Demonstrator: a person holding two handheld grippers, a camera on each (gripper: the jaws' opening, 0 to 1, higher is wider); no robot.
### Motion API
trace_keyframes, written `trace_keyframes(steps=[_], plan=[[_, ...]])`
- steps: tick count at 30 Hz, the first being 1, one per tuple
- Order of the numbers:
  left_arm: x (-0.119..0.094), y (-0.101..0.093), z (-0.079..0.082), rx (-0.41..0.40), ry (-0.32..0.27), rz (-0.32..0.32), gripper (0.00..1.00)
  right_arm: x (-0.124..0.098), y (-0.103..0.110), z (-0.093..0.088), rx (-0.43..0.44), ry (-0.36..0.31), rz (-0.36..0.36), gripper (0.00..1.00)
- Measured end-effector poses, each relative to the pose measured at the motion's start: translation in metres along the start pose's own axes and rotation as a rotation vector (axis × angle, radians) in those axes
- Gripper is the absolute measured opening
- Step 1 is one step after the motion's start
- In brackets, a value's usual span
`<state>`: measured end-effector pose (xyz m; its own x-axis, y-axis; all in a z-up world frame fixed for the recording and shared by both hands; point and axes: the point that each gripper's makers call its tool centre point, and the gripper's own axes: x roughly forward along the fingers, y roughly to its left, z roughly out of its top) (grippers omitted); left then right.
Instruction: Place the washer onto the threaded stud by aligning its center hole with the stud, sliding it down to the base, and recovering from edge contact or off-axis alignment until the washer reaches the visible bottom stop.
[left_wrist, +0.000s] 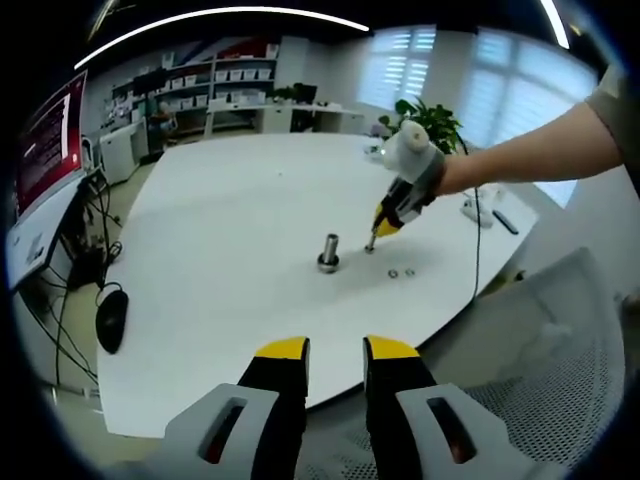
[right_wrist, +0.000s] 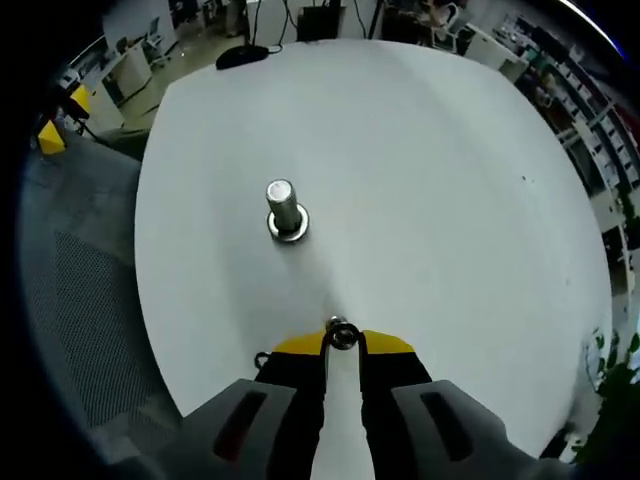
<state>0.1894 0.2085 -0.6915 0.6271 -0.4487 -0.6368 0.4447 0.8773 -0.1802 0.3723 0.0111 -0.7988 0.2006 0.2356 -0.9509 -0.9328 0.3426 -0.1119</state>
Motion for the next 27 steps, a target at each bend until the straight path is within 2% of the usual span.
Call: trace_keyframes(steps=[5, 15, 22, 27], plan=[[0.0, -0.001, -0.001, 0.0, 0.009, -0.004, 0.19, 0.014, 0.0, -0.003, 0.017, 0.033, 0.021, 0.14], [0.001, 0.0, -0.003, -0.001, 0.015, -0.001, 0.19, 0.034, 0.0, -0.01, 0.038, 0.055, 0.037, 0.14], [0.001, 0.0, -0.003, -0.002, 0.016, 0.0, 0.19, 0.033, -0.003, -0.01, 0.072, 0.046, 0.039, 0.17], [0.001, 0.0, -0.003, -0.001, 0.019, -0.002, 0.19, 0.024, -0.002, -0.018, 0.075, 0.045, 0.029, 0.2]])
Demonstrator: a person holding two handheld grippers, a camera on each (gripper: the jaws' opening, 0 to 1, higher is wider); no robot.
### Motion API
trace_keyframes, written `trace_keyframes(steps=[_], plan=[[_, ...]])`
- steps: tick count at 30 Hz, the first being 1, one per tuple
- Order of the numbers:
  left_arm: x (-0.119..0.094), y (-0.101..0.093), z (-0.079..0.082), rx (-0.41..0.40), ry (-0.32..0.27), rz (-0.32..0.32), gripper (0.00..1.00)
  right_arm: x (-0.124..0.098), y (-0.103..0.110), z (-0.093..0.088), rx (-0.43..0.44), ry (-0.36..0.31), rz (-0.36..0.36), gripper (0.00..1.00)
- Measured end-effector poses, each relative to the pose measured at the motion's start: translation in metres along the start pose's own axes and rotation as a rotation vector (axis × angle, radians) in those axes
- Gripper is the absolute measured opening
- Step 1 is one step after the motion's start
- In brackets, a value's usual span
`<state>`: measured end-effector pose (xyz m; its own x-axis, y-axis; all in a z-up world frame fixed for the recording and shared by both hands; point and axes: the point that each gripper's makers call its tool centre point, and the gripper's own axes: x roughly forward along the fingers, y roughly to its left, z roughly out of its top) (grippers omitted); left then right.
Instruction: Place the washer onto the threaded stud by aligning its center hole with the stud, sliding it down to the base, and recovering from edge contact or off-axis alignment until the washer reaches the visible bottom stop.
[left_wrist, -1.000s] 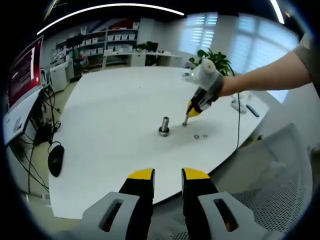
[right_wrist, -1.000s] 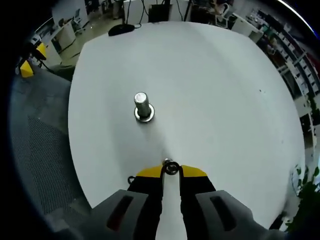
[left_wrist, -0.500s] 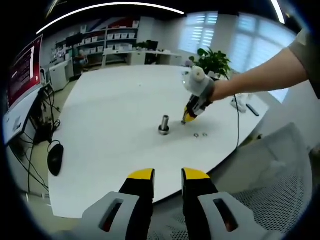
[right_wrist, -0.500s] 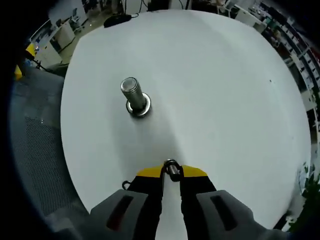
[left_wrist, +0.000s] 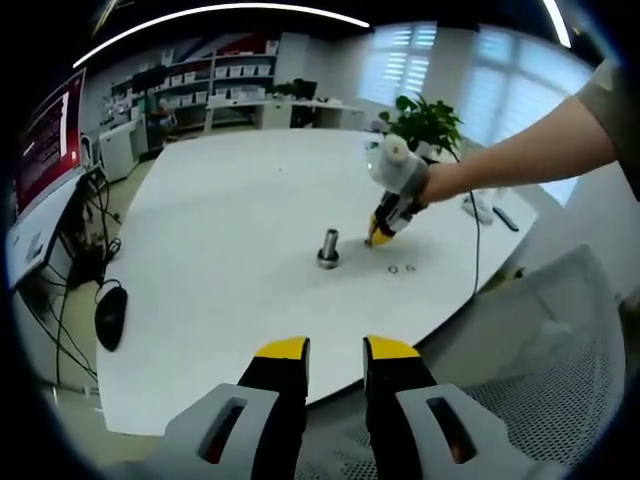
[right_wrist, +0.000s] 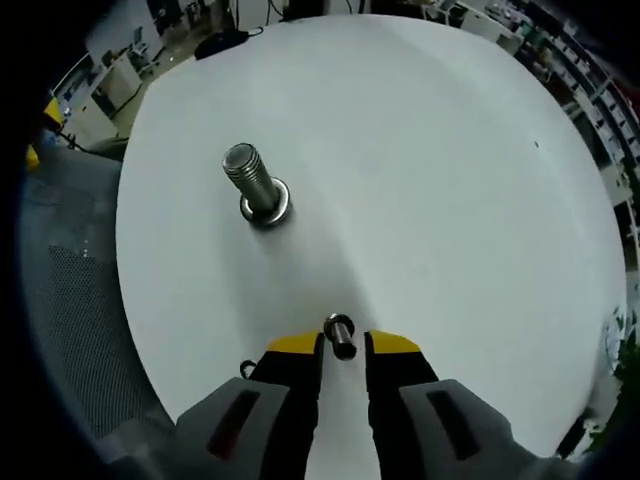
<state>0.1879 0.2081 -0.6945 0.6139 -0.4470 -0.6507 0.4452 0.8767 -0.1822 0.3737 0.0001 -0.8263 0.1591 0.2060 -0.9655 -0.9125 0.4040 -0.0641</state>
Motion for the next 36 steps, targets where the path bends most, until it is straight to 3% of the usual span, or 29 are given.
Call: trace_keyframes(steps=[8, 17, 24, 31, 36], plan=[[0.0, -0.001, 0.002, 0.002, -0.013, -0.009, 0.18, -0.01, 0.008, -0.029, 0.012, 0.01, 0.0, 0.2], [-0.001, -0.003, 0.003, 0.004, -0.018, -0.019, 0.18, -0.017, 0.042, -0.067, 0.006, 0.038, 0.023, 0.2], [-0.001, -0.003, 0.005, 0.003, -0.029, -0.022, 0.19, -0.018, 0.057, -0.069, 0.022, 0.019, 0.041, 0.21], [-0.002, -0.006, 0.008, -0.016, -0.052, -0.04, 0.22, -0.014, 0.058, -0.062, 0.007, 0.009, 0.024, 0.21], [-0.001, -0.006, 0.007, -0.008, -0.042, -0.039, 0.22, -0.007, 0.062, -0.071, -0.03, 0.063, 0.04, 0.21]])
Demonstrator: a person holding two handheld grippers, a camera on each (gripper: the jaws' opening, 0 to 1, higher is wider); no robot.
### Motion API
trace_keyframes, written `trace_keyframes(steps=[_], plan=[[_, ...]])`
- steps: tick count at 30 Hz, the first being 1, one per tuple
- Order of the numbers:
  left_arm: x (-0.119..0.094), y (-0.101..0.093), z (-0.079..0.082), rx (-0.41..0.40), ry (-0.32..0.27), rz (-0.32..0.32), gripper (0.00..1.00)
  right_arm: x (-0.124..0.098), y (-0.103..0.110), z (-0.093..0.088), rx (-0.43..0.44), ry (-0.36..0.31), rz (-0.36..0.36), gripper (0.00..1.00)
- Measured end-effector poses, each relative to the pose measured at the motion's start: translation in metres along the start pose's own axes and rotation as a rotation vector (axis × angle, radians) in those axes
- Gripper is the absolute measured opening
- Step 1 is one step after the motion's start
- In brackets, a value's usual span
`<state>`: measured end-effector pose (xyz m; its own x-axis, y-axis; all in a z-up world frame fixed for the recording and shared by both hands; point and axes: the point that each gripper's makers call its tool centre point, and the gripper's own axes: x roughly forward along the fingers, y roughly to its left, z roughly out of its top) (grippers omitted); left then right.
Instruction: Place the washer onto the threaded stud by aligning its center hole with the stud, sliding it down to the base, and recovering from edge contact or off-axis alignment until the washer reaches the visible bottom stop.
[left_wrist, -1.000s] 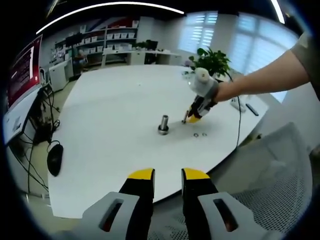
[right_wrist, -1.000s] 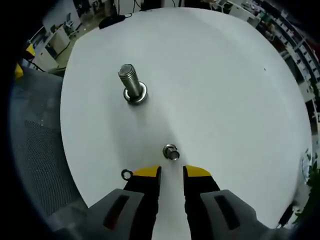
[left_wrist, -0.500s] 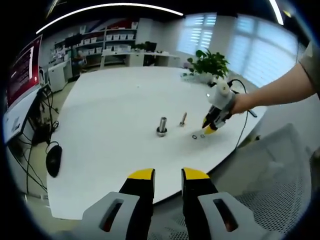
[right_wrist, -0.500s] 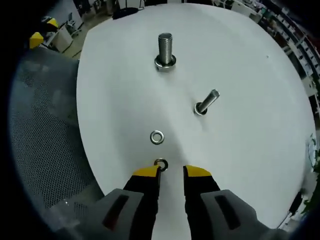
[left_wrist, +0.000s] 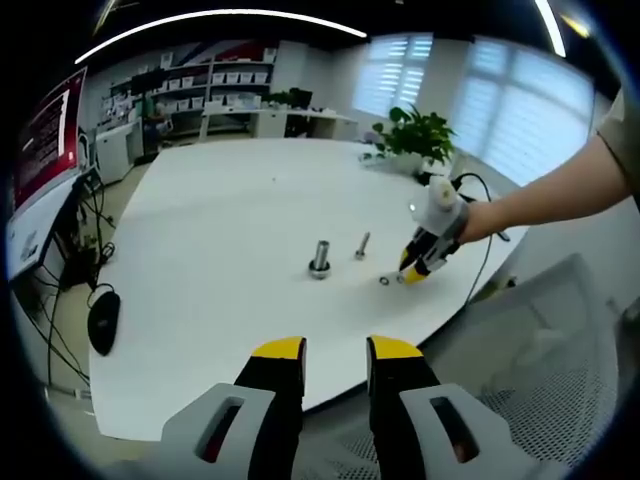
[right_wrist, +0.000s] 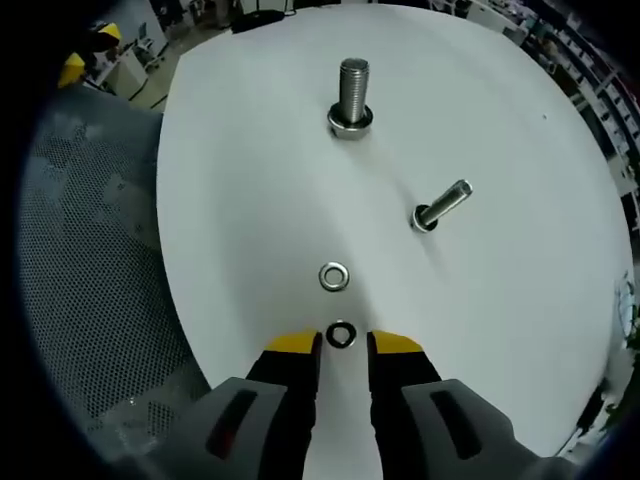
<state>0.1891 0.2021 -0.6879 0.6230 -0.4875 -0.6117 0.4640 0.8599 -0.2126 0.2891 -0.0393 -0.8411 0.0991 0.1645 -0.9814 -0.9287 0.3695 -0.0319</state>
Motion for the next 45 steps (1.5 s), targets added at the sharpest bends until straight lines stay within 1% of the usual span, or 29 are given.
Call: trace_keyframes(steps=[1, 3, 4, 5, 7, 8, 9, 13, 18, 22, 25, 28, 33, 35, 38, 45], plan=[[-0.0001, 0.0001, -0.0001, 0.0, 0.001, 0.001, 0.22, 0.0018, 0.0005, -0.0023, -0.018, 0.011, -0.002, 0.21], [-0.0005, 0.0011, -0.0002, 0.001, 0.001, 0.007, 0.22, 0.0041, 0.0029, -0.0045, -0.022, 0.018, 0.011, 0.2], [-0.0006, 0.0016, -0.0003, 0.002, 0.002, 0.009, 0.22, 0.0044, 0.0039, -0.0011, -0.003, 0.0, 0.017, 0.19], [-0.0005, 0.0021, -0.0005, 0.003, 0.003, 0.013, 0.21, 0.0048, 0.0016, -0.002, -0.005, 0.005, 0.012, 0.19], [-0.0007, 0.0027, -0.0005, 0.002, 0.004, 0.016, 0.21, 0.004, 0.0017, -0.0009, 0.0, -0.006, 0.01, 0.18], [-0.0008, 0.0028, -0.0004, 0.002, 0.003, 0.017, 0.21, 0.0041, 0.0012, -0.0009, -0.004, -0.012, 0.01, 0.18], [-0.0008, 0.0028, 0.0, 0.001, 0.001, 0.017, 0.21, 0.0046, 0.001, -0.0006, -0.029, -0.027, 0.012, 0.18], [-0.0008, 0.0025, 0.0002, 0.002, 0.0, 0.015, 0.21, 0.005, -0.0001, -0.0002, -0.009, -0.03, 0.022, 0.18], [-0.0004, 0.0023, 0.0, 0.004, 0.001, 0.014, 0.2, 0.0041, 0.0028, 0.0017, -0.055, 0.005, 0.02, 0.18], [-0.001, 0.0033, 0.0003, 0.002, -0.001, 0.019, 0.2, 0.0036, 0.0018, 0.0015, -0.058, 0.026, 0.022, 0.18], [-0.0013, 0.0032, 0.0002, 0.004, 0.0, 0.02, 0.2, 0.0036, 0.0003, 0.0014, -0.044, 0.032, 0.026, 0.17], [-0.0013, 0.0034, 0.0005, 0.004, -0.001, 0.021, 0.2, 0.0041, 0.0001, 0.0024, -0.078, 0.047, 0.03, 0.16], [-0.0013, 0.0037, 0.0004, 0.001, -0.001, 0.022, 0.2, 0.0046, 0.0003, 0.0039, -0.087, 0.104, 0.024, 0.16], [-0.0014, 0.0041, 0.0002, -0.002, 0.0, 0.023, 0.2, 0.0047, 0.0, 0.0042, -0.078, 0.118, 0.02, 0.16], [-0.0016, 0.0044, 0.0005, 0.0, -0.002, 0.024, 0.2, 0.0051, -0.0017, 0.0036, -0.037, 0.134, 0.014, 0.15], [-0.0017, 0.0046, 0.0003, -0.001, -0.001, 0.027, 0.19, 0.0039, -0.0017, 0.0023, -0.035, 0.146, 0.011, 0.16]])
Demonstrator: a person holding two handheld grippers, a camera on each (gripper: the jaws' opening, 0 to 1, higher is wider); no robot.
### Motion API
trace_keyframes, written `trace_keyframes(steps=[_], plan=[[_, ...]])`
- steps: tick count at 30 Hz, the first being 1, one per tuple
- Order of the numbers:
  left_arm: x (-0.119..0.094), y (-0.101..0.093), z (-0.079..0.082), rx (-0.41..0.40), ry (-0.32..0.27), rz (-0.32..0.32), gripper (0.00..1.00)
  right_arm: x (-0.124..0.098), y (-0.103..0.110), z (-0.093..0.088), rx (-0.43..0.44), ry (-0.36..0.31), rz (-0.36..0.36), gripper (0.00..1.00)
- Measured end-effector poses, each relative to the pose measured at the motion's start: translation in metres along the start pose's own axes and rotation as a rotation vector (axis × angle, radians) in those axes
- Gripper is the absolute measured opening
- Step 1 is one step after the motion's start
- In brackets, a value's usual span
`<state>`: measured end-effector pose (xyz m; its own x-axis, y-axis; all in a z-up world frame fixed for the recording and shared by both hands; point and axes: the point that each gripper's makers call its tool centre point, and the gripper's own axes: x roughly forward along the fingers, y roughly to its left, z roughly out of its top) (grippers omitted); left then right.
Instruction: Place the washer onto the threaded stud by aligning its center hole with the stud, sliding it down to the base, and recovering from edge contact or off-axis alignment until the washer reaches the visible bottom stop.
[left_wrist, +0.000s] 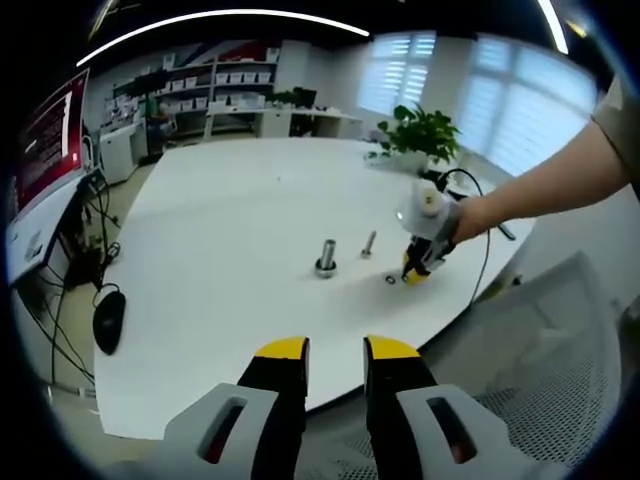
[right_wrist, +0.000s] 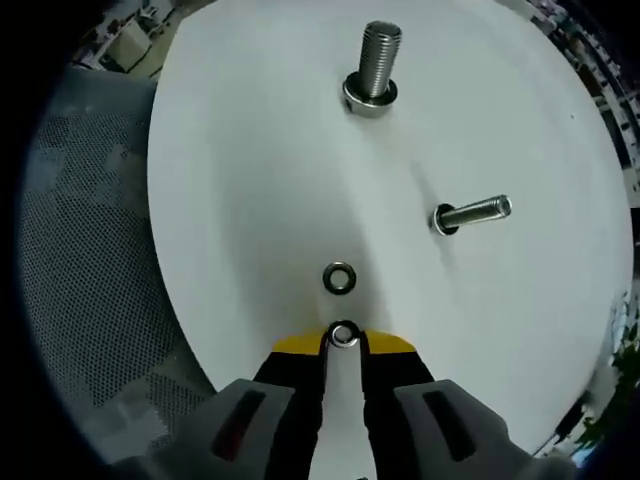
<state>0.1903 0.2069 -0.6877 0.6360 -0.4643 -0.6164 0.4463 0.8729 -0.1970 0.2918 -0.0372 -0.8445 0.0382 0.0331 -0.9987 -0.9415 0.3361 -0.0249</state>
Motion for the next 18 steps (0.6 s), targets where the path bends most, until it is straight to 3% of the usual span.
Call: trace_keyframes(steps=[4, 8, 18], plan=[[-0.0003, -0.001, 0.0009, -0.003, -0.006, -0.005, 0.19, -0.0009, 0.0001, -0.0003, 0.029, -0.036, -0.005, 0.16], [0.0, -0.0005, 0.0006, -0.003, -0.005, -0.003, 0.19, -0.0011, 0.0017, 0.0016, 0.116, -0.106, 0.026, 0.19], [0.0002, 0.0, 0.0003, -0.002, -0.001, 0.0, 0.19, 0.0001, 0.0025, 0.0041, 0.071, -0.109, -0.002, 0.19]])
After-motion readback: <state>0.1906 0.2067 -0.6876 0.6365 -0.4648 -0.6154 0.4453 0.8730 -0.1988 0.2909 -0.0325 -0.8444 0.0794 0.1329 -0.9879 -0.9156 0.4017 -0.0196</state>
